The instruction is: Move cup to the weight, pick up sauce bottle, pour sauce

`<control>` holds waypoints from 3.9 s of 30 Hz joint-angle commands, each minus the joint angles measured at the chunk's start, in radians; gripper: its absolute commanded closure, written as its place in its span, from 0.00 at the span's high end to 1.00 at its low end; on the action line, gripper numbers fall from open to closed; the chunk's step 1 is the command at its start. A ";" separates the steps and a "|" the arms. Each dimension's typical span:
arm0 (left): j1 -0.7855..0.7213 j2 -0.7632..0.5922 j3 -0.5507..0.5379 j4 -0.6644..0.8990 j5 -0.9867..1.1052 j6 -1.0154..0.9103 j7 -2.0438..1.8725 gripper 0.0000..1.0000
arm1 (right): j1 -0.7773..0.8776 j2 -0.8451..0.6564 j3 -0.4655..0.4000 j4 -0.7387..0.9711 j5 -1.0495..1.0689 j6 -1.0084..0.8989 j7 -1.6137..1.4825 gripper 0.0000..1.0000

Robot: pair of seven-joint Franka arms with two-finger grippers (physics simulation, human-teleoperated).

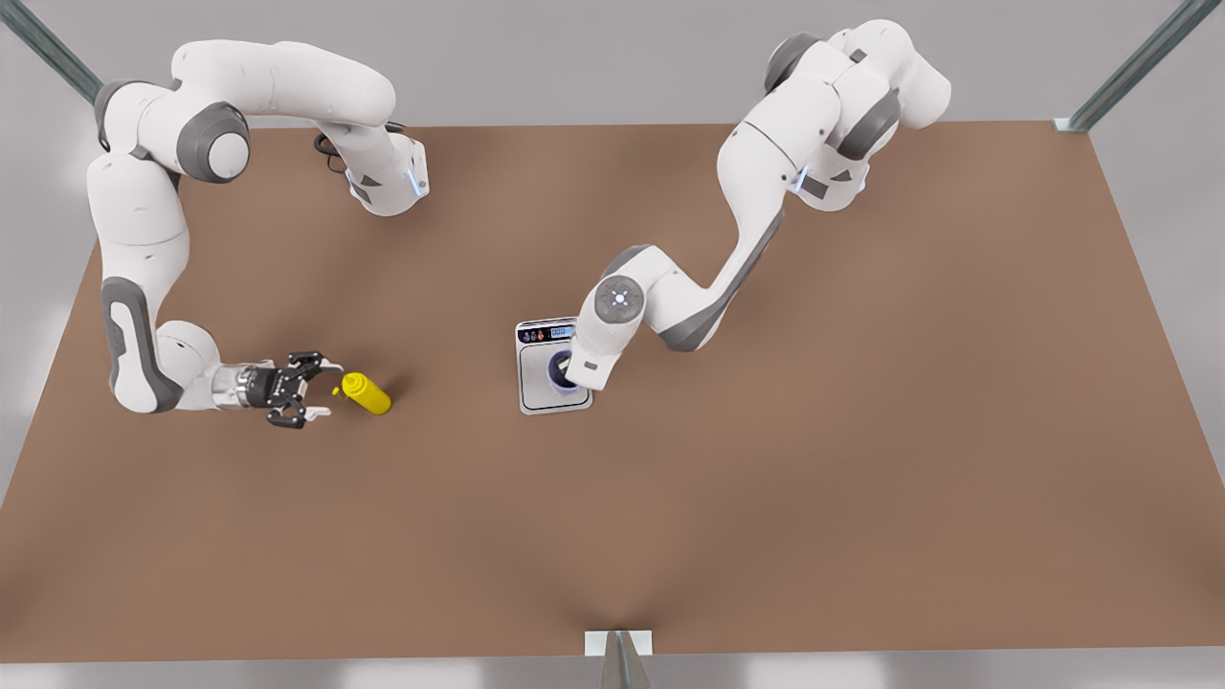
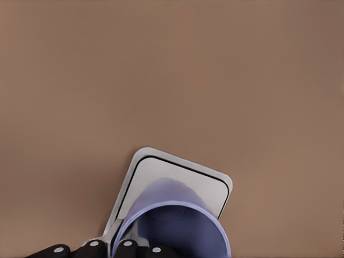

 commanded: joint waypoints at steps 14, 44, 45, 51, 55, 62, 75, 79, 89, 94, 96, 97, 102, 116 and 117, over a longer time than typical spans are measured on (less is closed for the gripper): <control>-0.002 0.022 -0.002 -0.003 -0.014 0.004 -0.003 0.57 | -0.005 0.026 0.048 -0.005 -0.052 0.016 0.031 1.00; 0.520 -0.588 0.209 -0.116 0.096 -0.811 1.143 1.00 | -0.032 0.019 0.207 0.144 -0.179 0.144 0.200 0.37; 0.520 -0.576 0.209 -0.113 0.072 -0.805 1.143 1.00 | -0.028 0.016 0.219 0.208 -0.210 0.142 0.267 0.37; 0.512 -0.568 0.181 -0.041 0.064 -0.805 1.145 1.00 | 0.175 -0.162 0.198 0.331 -0.304 0.222 0.464 0.37; 0.514 -0.568 0.193 -0.040 0.056 -0.776 1.151 1.00 | 0.405 -0.225 0.057 0.374 -0.319 0.294 0.554 0.37; 0.522 -0.567 0.196 -0.040 0.053 -0.743 1.151 1.00 | 0.601 -0.247 0.048 0.477 -0.555 0.447 0.622 0.36; 0.522 -0.568 0.195 -0.040 0.059 -0.747 1.154 1.00 | 0.833 -0.225 0.181 0.483 -1.184 0.618 0.838 0.36; 0.522 -0.564 0.193 -0.041 0.062 -0.745 1.151 1.00 | 0.853 -0.208 0.204 0.474 -1.397 0.654 0.841 0.36; 0.522 -0.564 0.193 -0.041 0.061 -0.745 1.153 1.00 | 0.878 -0.251 0.305 0.291 -1.770 0.684 1.077 0.37; 0.522 -0.564 0.193 -0.041 0.061 -0.745 1.151 1.00 | 0.884 -0.248 0.305 0.256 -1.832 0.684 1.093 0.37; 0.522 -0.564 0.193 -0.041 0.061 -0.745 1.151 1.00 | 0.884 -0.244 0.305 0.258 -1.853 0.684 1.108 0.37; 0.522 -0.564 0.193 -0.041 0.061 -0.745 1.151 1.00 | 0.884 -0.242 0.307 0.259 -1.852 0.685 1.113 0.37; 0.522 -0.564 0.193 -0.041 0.061 -0.745 1.151 1.00 | 0.881 -0.238 0.307 0.265 -1.847 0.757 1.171 0.36; 0.520 -0.564 0.192 -0.041 0.061 -0.745 1.153 1.00 | 0.697 -0.363 0.371 0.187 -1.591 0.868 1.168 0.37; 0.522 -0.564 0.192 -0.040 0.062 -0.745 1.153 1.00 | 0.669 -0.380 0.371 0.176 -1.511 0.886 1.163 0.37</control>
